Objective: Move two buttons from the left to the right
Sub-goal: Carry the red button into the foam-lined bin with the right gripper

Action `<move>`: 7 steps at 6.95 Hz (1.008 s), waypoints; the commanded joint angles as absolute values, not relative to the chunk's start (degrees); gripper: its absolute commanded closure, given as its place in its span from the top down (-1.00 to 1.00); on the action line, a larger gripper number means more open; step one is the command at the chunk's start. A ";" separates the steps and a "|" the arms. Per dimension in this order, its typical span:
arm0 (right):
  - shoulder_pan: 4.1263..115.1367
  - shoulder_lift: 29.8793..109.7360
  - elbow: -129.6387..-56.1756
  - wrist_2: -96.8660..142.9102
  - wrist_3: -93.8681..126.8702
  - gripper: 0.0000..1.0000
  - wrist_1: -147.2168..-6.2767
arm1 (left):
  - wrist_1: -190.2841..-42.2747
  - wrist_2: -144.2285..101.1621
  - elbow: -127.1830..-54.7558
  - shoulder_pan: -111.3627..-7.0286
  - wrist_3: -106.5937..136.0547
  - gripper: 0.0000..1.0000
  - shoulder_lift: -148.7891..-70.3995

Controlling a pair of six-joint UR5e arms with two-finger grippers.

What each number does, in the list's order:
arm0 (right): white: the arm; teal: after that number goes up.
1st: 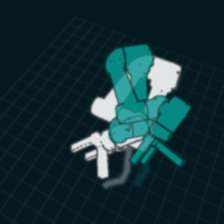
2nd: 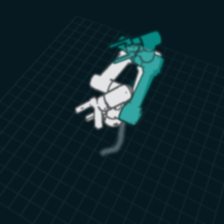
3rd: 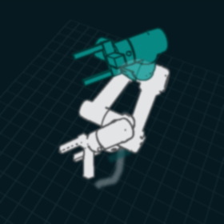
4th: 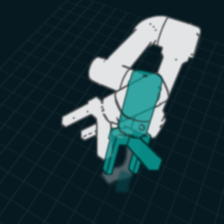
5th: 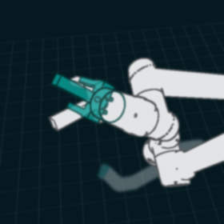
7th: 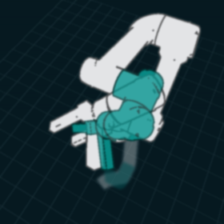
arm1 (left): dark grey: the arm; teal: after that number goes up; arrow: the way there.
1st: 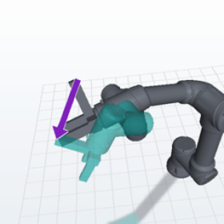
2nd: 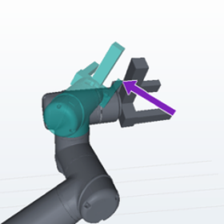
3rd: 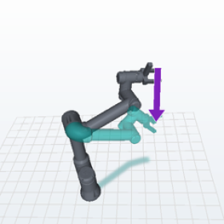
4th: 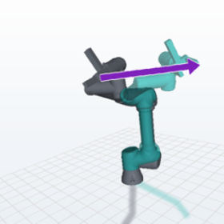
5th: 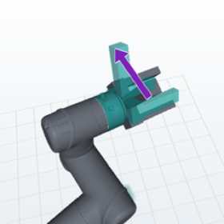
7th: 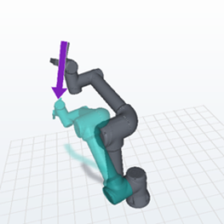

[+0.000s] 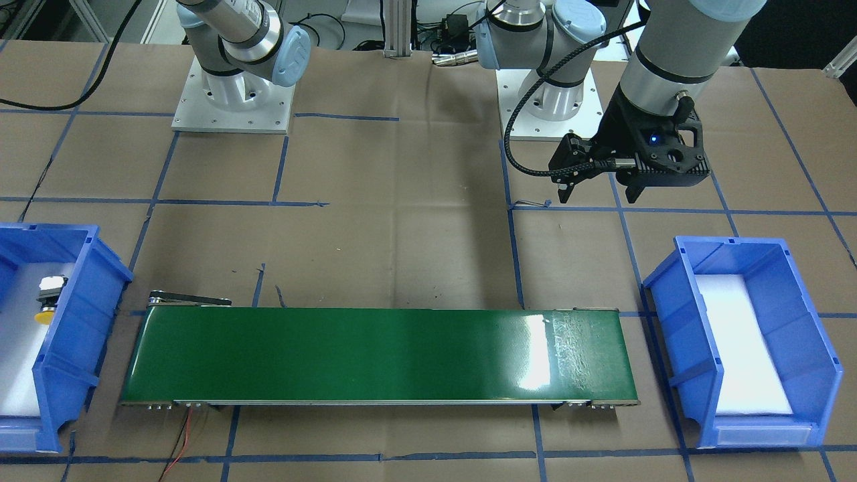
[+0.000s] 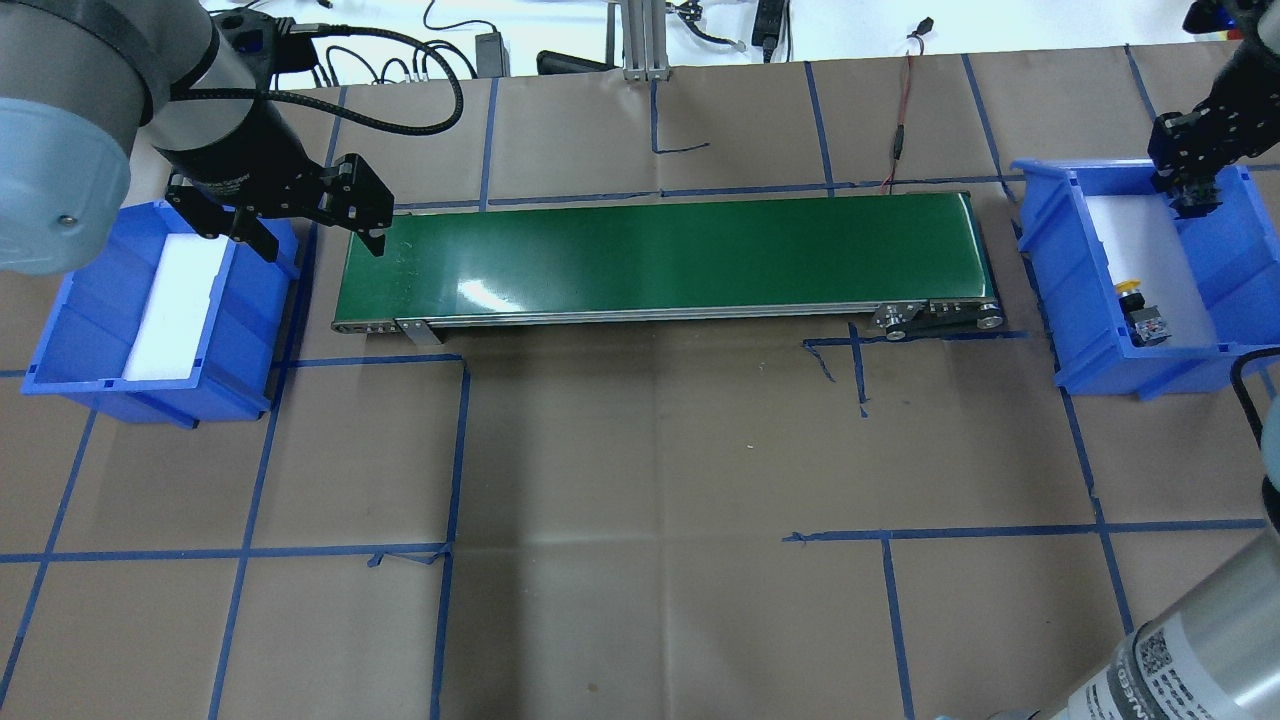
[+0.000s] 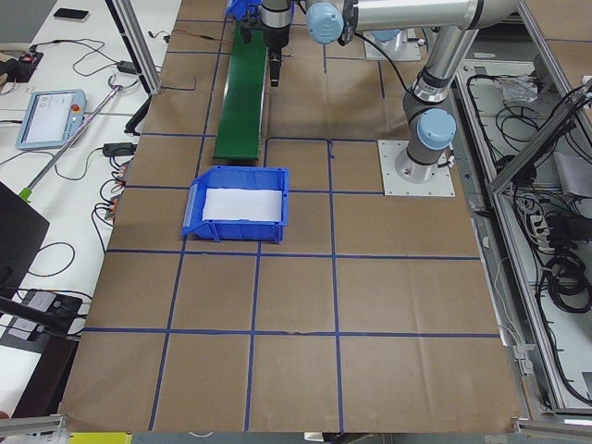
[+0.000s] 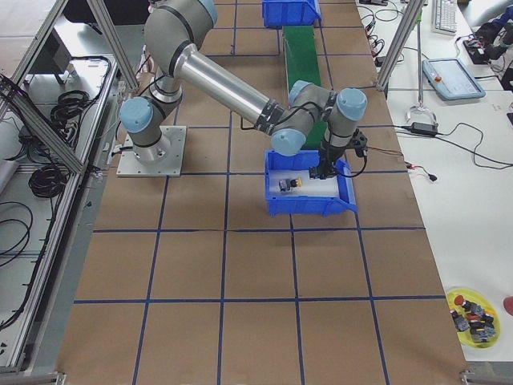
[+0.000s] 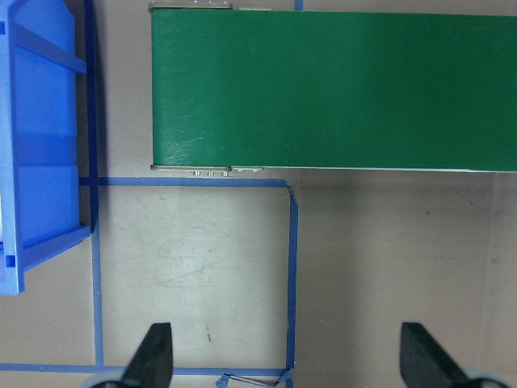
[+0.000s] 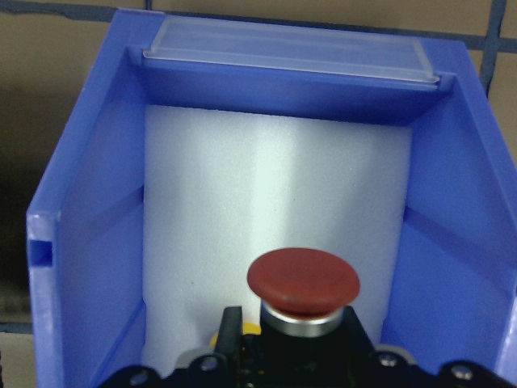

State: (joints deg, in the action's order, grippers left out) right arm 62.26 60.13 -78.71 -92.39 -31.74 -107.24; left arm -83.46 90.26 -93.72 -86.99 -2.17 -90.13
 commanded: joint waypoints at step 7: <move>62.84 53.35 -79.01 -92.20 -31.90 0.43 -111.79 | -83.41 90.09 -93.52 -86.40 -4.90 1.00 -90.35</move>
